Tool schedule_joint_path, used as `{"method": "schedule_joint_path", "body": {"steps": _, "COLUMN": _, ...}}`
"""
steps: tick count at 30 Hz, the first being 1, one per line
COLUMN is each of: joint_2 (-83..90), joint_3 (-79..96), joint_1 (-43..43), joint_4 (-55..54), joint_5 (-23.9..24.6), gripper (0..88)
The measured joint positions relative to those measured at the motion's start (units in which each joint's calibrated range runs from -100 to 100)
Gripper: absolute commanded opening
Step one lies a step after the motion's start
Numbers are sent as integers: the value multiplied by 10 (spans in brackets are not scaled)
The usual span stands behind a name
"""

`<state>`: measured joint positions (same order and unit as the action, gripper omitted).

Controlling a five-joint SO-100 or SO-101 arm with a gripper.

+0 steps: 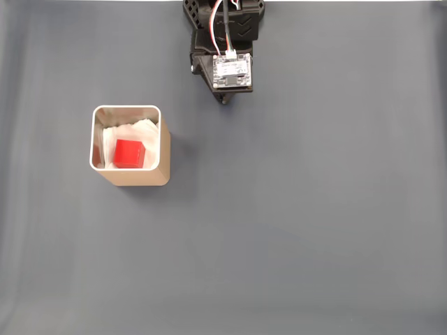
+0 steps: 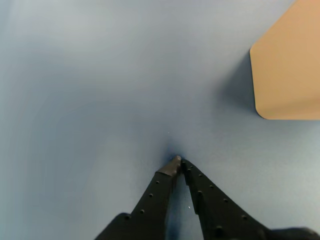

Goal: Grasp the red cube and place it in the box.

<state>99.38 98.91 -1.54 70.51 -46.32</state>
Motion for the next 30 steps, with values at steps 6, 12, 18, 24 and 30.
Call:
{"method": "schedule_joint_path", "body": {"steps": 6, "joint_2": 1, "joint_3": 0, "joint_1": 0, "joint_4": 31, "joint_5": -9, "gripper": 2}}
{"method": "schedule_joint_path", "body": {"steps": 12, "joint_2": 6, "joint_3": 0, "joint_1": 0, "joint_4": 46, "joint_5": -10, "gripper": 8}}
{"method": "schedule_joint_path", "body": {"steps": 18, "joint_2": 6, "joint_3": 0, "joint_1": 0, "joint_4": 46, "joint_5": -8, "gripper": 8}}
{"method": "schedule_joint_path", "body": {"steps": 24, "joint_2": 6, "joint_3": 0, "joint_1": 0, "joint_4": 46, "joint_5": -7, "gripper": 8}}
{"method": "schedule_joint_path", "body": {"steps": 30, "joint_2": 6, "joint_3": 0, "joint_1": 0, "joint_4": 46, "joint_5": -7, "gripper": 8}}
